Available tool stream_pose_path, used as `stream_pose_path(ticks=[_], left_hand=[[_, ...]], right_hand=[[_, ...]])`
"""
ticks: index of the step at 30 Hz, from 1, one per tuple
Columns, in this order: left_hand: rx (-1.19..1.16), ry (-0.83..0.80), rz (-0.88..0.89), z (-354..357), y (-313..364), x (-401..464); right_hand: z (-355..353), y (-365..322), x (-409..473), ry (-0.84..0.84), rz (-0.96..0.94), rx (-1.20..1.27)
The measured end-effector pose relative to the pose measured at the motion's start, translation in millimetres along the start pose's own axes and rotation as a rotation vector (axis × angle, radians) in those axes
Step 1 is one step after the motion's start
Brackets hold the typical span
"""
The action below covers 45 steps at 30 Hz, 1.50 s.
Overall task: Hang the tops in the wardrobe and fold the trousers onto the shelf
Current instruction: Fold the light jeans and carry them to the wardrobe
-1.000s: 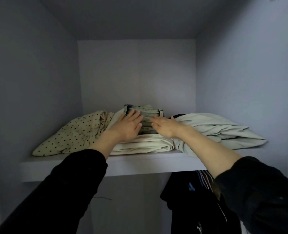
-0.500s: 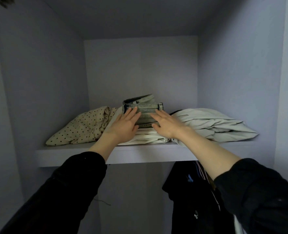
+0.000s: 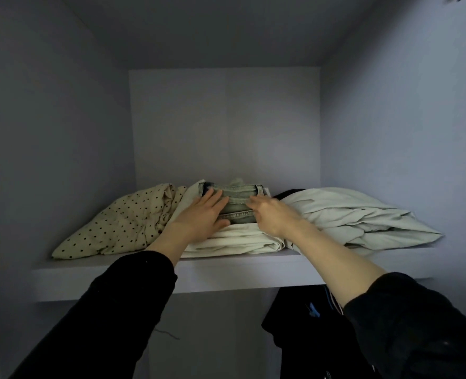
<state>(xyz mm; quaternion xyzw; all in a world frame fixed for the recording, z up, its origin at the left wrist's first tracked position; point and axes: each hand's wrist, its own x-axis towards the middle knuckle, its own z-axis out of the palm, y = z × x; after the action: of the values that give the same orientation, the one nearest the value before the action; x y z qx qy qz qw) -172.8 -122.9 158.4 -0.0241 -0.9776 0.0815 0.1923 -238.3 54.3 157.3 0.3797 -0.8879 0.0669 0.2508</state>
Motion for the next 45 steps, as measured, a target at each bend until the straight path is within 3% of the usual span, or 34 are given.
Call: stream_pose_path(ticks=[4,10,14,20,26,28,32,33,35,38,39,40,42,45], left_hand=[[0.019,-0.017,0.049,10.7,-13.6,23.9],[-0.047,-0.138,0.164,4.7,-28.9,36.7],[0.043,-0.175,0.2,-1.4,-32.7,38.5],[0.175,0.037,0.162,11.0,-25.0,48.2],[0.026,0.278,0.037,-11.1,-17.9,60.2],[-0.042,0.401,0.054,-35.7,-3.4,72.6],[0.004,0.723,0.161,-71.6,52.5,107.4],[0.02,0.747,0.161,-72.6,70.4,115.0],[0.085,0.621,0.158,-59.6,110.0,127.2],[0.041,0.021,0.26,-23.1,159.6,136.8],[-0.044,-0.152,0.261,-15.8,166.8,136.4],[-0.144,-0.237,0.25,-13.6,170.4,136.4],[-0.342,-0.247,0.21,-18.5,173.1,132.4],[-0.542,-0.154,0.166,-23.9,172.8,123.9]], right_hand=[[10.0,4.5,23.6,-0.112,0.048,-0.014],[-0.9,5.4,51.4,-0.434,0.143,0.022],[3.5,4.6,52.8,-0.44,0.131,-0.028],[24.2,11.0,50.0,-0.113,0.012,-0.255],[-16.5,17.5,50.8,0.129,0.002,-0.386],[-46.5,33.1,53.3,0.29,-0.019,-0.409],[-92.7,87.4,41.8,0.777,-0.121,-0.571],[-96.2,103.9,34.5,0.813,-0.114,-0.598],[-94.5,137.3,9.9,0.59,-0.042,-0.607],[-68.7,170.1,-34.6,-0.329,0.272,-0.27],[-60.3,175.4,-42.6,-0.53,0.376,-0.087],[-57.5,179.0,-48.7,-0.581,0.447,0.082],[-60.6,183.8,-56.7,-0.439,0.508,0.387],[-69.4,170.9,-59.8,-0.367,0.484,0.416]])
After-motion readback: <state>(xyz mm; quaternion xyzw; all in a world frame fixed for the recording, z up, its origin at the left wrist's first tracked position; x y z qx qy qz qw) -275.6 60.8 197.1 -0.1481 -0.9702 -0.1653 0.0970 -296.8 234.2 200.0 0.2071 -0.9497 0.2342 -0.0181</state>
